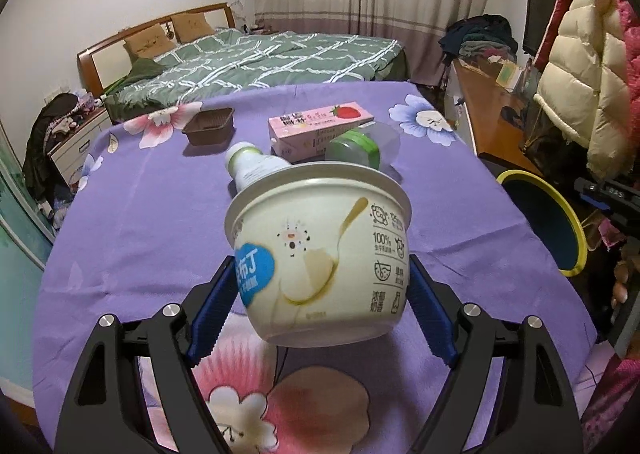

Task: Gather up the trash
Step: 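Carry the yogurt cup over the bin and open the left gripper, then move both tools back over the table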

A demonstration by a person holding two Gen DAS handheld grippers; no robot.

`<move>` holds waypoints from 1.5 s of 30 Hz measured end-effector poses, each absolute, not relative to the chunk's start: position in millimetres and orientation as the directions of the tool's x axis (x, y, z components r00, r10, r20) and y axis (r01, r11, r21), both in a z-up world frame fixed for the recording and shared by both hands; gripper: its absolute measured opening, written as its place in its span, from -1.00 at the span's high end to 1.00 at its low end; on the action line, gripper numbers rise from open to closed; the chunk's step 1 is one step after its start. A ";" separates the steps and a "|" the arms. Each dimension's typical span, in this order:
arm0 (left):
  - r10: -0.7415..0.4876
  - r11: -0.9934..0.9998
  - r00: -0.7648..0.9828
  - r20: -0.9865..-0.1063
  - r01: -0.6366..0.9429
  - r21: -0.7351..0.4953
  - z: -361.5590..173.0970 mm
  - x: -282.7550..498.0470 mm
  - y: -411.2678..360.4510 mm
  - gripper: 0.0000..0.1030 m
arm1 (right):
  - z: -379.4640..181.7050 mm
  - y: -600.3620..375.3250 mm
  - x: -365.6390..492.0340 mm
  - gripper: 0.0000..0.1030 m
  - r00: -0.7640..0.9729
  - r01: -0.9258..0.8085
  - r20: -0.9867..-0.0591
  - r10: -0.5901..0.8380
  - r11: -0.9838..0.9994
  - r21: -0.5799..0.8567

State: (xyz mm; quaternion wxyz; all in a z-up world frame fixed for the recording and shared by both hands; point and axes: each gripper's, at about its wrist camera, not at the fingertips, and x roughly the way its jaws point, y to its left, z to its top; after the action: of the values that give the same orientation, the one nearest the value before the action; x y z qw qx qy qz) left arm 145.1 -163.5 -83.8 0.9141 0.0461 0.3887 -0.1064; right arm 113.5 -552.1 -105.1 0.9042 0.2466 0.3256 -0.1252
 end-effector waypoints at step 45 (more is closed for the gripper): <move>-0.524 0.757 0.486 -0.699 0.642 -0.121 -83.8 208.4 -451.3 -0.80 | -110.0 -601.4 51.6 0.27 0.736 0.495 -0.655 -0.174 0.797 0.345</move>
State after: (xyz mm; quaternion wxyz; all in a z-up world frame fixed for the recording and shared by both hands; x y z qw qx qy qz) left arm 208.4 -451.3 -83.8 0.8584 0.0782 0.3764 -0.3396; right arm 51.6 -601.4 -110.0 0.8951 0.2579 0.3119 -0.1869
